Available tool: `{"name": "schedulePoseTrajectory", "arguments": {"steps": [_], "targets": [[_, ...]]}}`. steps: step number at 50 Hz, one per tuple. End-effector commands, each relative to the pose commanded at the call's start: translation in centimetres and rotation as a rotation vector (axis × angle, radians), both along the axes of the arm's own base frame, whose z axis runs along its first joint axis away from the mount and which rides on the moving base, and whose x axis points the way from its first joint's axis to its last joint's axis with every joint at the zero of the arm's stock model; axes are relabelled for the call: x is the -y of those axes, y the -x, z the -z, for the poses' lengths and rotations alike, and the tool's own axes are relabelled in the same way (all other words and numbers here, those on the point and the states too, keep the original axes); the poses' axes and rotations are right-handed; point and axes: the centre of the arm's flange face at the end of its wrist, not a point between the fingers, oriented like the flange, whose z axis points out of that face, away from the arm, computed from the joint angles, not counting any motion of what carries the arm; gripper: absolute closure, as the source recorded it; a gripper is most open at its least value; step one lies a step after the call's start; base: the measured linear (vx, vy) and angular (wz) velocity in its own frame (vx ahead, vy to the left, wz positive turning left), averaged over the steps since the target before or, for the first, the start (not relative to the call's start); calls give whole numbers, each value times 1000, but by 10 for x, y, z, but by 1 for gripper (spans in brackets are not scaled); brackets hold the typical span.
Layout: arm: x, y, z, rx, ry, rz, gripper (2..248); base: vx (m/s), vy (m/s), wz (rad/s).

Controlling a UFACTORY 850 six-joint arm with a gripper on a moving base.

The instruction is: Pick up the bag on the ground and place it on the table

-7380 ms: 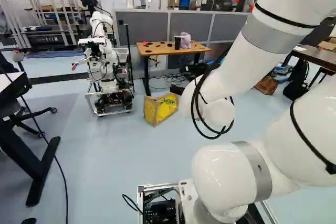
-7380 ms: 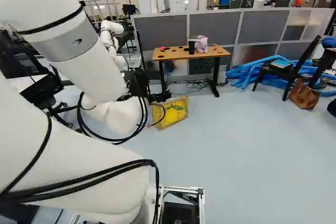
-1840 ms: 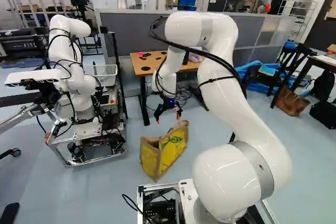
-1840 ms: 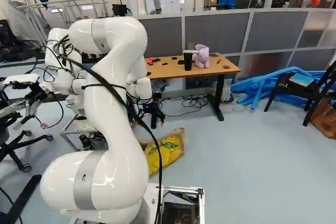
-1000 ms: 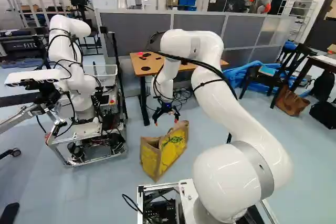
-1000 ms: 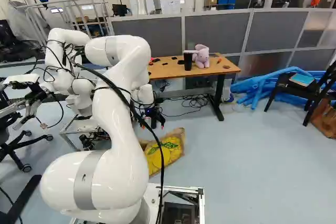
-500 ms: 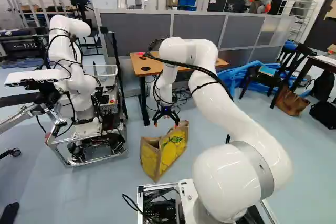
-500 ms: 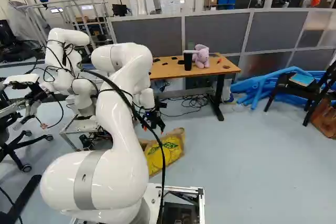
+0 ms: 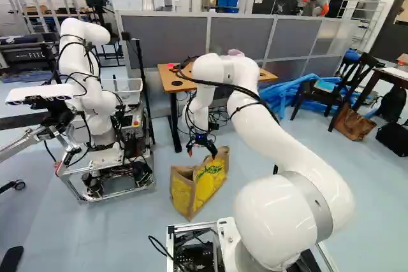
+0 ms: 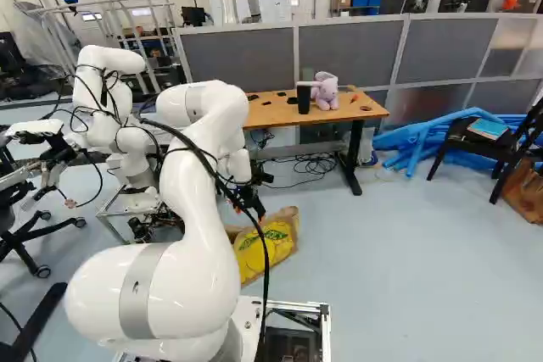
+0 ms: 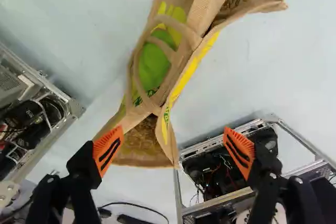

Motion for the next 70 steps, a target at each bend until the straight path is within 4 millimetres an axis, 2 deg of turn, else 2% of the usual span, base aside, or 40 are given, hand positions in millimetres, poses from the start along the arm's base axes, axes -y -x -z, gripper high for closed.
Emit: {"name": "schedulePoseTrajectory", "arguments": {"steps": [23,70], "targets": [[0,-3,36,-9,39,215,3,0,0,0],[-1,-5,108,-26,46,227,3,0,0,0]]}}
